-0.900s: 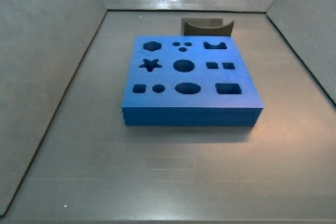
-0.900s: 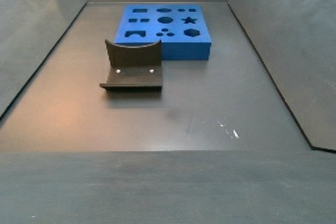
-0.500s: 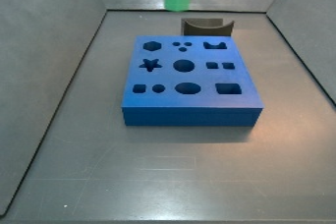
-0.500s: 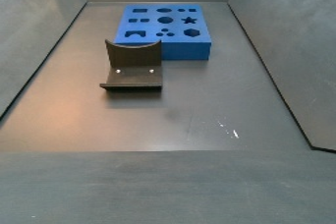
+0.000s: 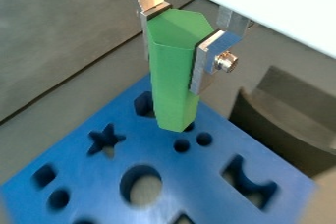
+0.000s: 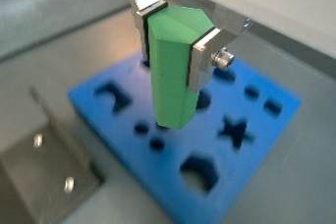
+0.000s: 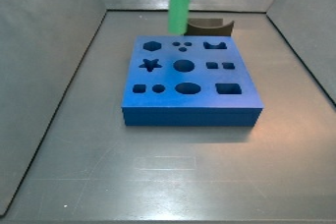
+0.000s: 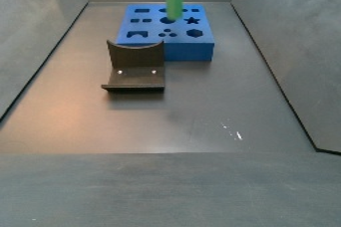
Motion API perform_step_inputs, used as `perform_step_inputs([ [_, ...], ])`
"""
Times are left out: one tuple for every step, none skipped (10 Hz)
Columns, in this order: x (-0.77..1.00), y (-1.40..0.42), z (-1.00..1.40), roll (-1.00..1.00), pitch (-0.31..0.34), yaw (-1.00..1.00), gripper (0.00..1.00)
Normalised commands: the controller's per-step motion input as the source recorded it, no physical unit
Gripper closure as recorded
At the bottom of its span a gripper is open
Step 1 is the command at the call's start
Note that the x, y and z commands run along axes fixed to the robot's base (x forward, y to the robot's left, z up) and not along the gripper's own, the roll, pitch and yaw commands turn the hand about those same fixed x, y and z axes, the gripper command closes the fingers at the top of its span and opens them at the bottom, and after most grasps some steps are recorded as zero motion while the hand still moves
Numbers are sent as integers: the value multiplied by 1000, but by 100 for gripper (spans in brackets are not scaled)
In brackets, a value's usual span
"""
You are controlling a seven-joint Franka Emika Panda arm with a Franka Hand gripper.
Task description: Insert the hexagon object.
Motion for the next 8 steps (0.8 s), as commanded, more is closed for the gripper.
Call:
perform_step_inputs([
  [-877,34,-591,167,-107,-323,100],
  [-583,0,-283,71,-86,-283,100],
  [-340,0,-63,0,-94,-180,100],
  [-283,14,0,0,-64,-109,100],
  [-286,60,0,0,-90,-11,100],
  [-34,0,-194,0,-76,46,100],
  [0,49,-397,0,-93,131,100],
  [0,46,-449,0,-116,163,100],
])
